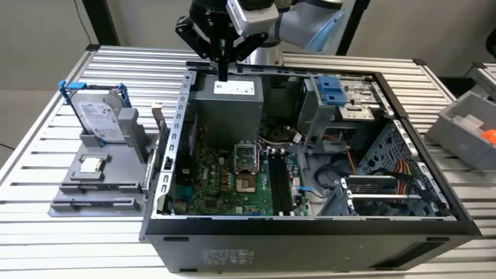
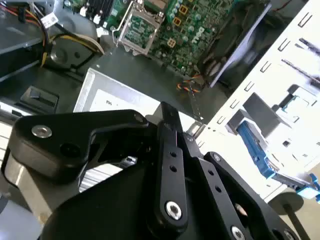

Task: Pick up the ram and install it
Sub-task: 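Reach for the ram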

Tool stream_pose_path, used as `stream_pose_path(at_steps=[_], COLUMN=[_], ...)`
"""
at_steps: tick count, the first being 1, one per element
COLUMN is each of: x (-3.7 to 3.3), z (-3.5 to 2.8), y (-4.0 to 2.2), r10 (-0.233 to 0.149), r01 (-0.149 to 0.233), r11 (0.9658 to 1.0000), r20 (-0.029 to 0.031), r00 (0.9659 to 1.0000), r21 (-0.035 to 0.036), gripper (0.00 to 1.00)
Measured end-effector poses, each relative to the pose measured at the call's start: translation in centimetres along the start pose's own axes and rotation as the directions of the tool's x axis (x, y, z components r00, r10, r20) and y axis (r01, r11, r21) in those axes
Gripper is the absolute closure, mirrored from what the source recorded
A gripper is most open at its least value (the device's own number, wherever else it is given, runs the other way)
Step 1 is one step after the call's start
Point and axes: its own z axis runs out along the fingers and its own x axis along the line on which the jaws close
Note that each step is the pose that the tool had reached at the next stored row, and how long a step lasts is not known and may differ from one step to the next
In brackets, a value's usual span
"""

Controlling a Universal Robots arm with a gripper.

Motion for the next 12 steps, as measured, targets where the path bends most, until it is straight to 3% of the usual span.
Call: stream_pose_path(at_steps=[12], x=[0.0], z=[0.0], y=[0.0], r10=[0.0], r01=[0.0], r11=[1.0], r20=[0.0], r00=[1.0], r21=[0.0], gripper=[1.0])
